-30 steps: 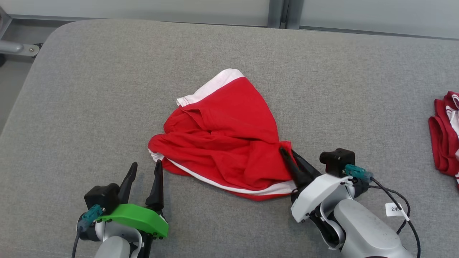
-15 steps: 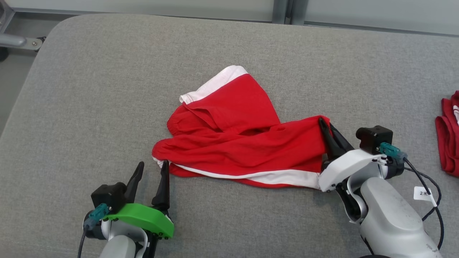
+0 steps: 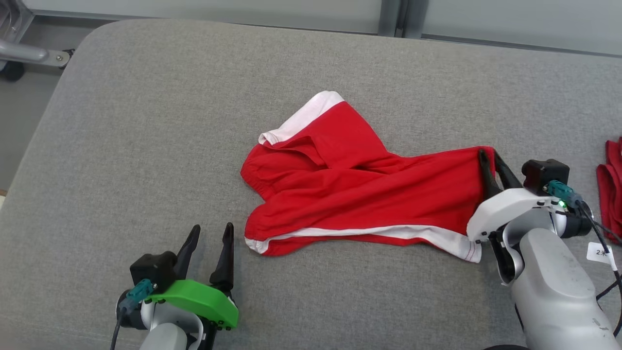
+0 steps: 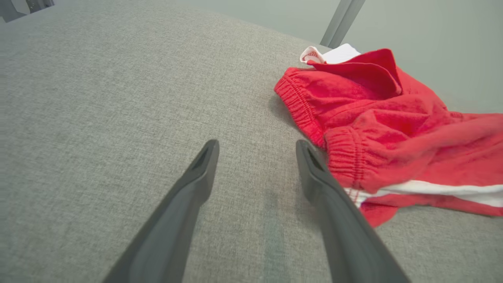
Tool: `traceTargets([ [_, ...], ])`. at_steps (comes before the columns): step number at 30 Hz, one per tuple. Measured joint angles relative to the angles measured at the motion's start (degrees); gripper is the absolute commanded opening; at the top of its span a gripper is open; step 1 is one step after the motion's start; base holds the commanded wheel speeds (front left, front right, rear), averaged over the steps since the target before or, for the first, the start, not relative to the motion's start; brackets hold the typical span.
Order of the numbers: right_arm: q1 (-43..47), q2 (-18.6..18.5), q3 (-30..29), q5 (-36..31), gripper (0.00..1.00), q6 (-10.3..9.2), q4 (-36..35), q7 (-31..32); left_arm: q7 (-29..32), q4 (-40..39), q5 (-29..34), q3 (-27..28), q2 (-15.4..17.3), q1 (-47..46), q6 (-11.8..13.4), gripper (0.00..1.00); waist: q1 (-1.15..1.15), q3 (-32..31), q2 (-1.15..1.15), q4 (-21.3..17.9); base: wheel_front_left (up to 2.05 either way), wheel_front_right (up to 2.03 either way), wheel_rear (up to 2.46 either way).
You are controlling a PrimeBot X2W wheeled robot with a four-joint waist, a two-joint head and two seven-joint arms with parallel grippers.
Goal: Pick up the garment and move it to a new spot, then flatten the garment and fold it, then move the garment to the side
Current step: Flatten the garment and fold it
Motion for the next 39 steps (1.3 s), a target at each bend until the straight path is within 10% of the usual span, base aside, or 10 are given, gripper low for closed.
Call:
traceTargets([
  [10, 6.41, 1.18, -5.82, -5.15, 1.00, -0.01, -6.20, 0.00, 0.00, -0.04, 3.60, 4.17, 0.32, 1.72, 0.00, 1.00, 0.00, -2.32, 0.00, -2.43, 0.00, 0.00, 0.00],
  [39, 29.02, 2.75, 1.07, 0.07, 1.00, -0.01, -27.80, 0.00, 0.00, -9.70, 18.12, 13.41, -0.23, 13.74, 0.58, 1.00, 0.00, -12.79, 0.00, -8.74, 0.00, 0.00, 0.00],
])
